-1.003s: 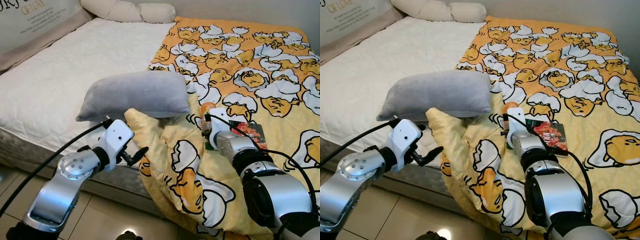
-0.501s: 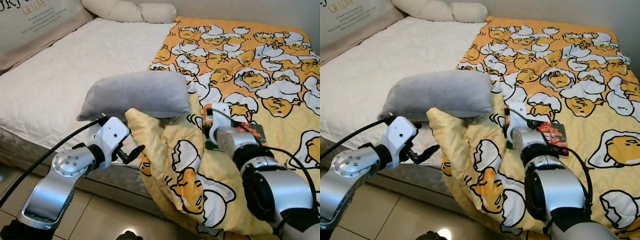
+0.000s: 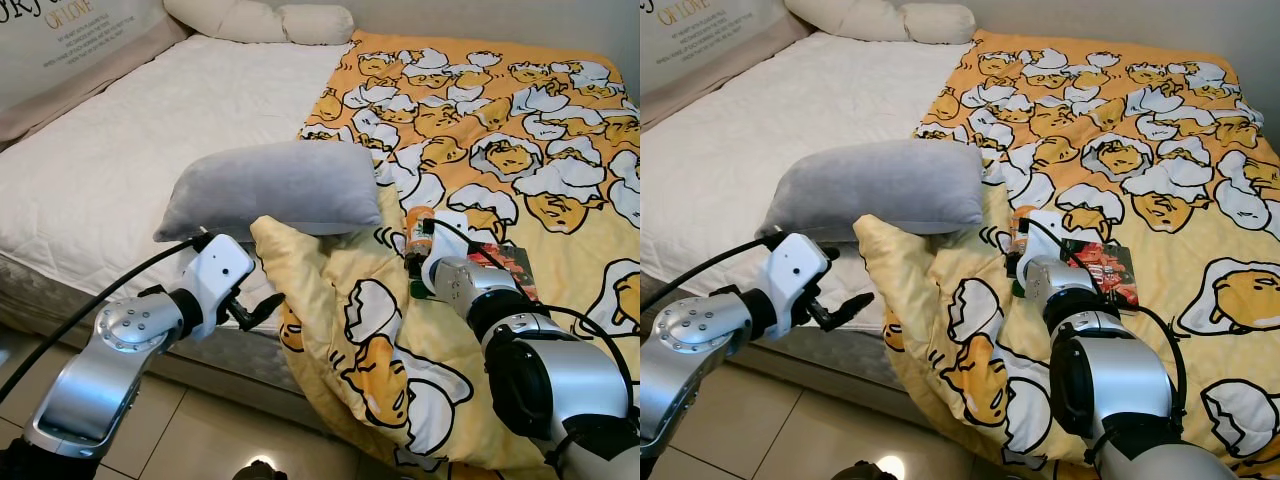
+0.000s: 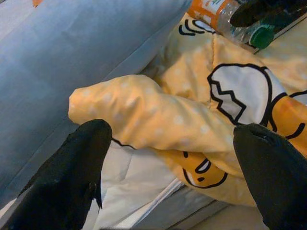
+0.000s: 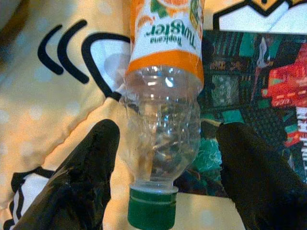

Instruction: Clean up the room

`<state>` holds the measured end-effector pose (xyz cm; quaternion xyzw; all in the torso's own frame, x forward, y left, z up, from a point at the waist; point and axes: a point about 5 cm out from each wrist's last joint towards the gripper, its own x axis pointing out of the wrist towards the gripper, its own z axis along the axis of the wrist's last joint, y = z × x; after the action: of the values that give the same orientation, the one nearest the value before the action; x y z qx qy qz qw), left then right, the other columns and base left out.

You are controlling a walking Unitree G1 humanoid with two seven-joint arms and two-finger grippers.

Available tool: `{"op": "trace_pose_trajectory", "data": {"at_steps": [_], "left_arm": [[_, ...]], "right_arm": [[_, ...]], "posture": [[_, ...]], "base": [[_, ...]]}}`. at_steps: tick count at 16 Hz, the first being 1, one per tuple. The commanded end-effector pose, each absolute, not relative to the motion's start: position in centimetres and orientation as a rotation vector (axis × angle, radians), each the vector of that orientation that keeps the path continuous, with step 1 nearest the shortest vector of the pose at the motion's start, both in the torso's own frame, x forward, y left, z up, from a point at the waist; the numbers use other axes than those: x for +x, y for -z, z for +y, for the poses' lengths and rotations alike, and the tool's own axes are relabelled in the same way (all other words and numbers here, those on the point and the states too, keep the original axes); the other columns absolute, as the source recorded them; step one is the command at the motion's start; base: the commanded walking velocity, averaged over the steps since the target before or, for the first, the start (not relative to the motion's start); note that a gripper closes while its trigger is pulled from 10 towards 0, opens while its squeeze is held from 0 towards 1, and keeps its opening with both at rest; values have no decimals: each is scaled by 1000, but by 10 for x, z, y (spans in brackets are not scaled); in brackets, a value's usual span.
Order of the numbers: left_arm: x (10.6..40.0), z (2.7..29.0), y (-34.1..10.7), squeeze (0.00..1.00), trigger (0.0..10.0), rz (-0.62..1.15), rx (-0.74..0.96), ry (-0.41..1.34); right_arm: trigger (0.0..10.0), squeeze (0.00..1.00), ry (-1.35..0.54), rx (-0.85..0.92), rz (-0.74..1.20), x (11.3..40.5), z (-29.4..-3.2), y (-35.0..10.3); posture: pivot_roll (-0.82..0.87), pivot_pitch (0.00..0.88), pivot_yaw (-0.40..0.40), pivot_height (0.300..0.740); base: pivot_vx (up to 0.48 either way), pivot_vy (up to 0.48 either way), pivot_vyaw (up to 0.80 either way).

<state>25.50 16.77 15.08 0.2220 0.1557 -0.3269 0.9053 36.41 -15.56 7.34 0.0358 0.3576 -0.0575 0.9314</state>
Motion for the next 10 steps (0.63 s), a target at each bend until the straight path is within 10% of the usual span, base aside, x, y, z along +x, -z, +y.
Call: {"op": "trace_pose_trajectory", "data": {"at_steps": [1, 4, 5, 6, 7, 10], "left_arm": [[255, 169, -160, 0, 10000, 304, 470, 676], [251, 171, -162, 0, 10000, 317, 478, 687], [249, 171, -164, 0, 10000, 319, 480, 691], [249, 171, -165, 0, 10000, 318, 478, 692], [249, 171, -166, 0, 10000, 318, 474, 692], [250, 168, -166, 0, 10000, 321, 465, 692]], "right_arm": [[10000, 0, 118, 104, 745, 362, -152, -70], [10000, 0, 126, 123, 767, 357, -150, -62], [4196, 0, 138, 128, 775, 355, -150, -59], [3294, 0, 142, 130, 777, 354, -150, -58], [0, 0, 145, 134, 780, 354, -150, -57], [0, 0, 164, 137, 785, 352, -153, -55]], "posture": [[88, 64, 59, 740], [120, 100, 72, 740], [125, 109, 72, 740], [125, 109, 72, 740], [127, 116, 72, 740], [125, 120, 67, 740]], "base": [[0, 0, 0], [0, 0, 0], [0, 0, 0], [0, 0, 0], [0, 0, 0], [0, 0, 0]]}}
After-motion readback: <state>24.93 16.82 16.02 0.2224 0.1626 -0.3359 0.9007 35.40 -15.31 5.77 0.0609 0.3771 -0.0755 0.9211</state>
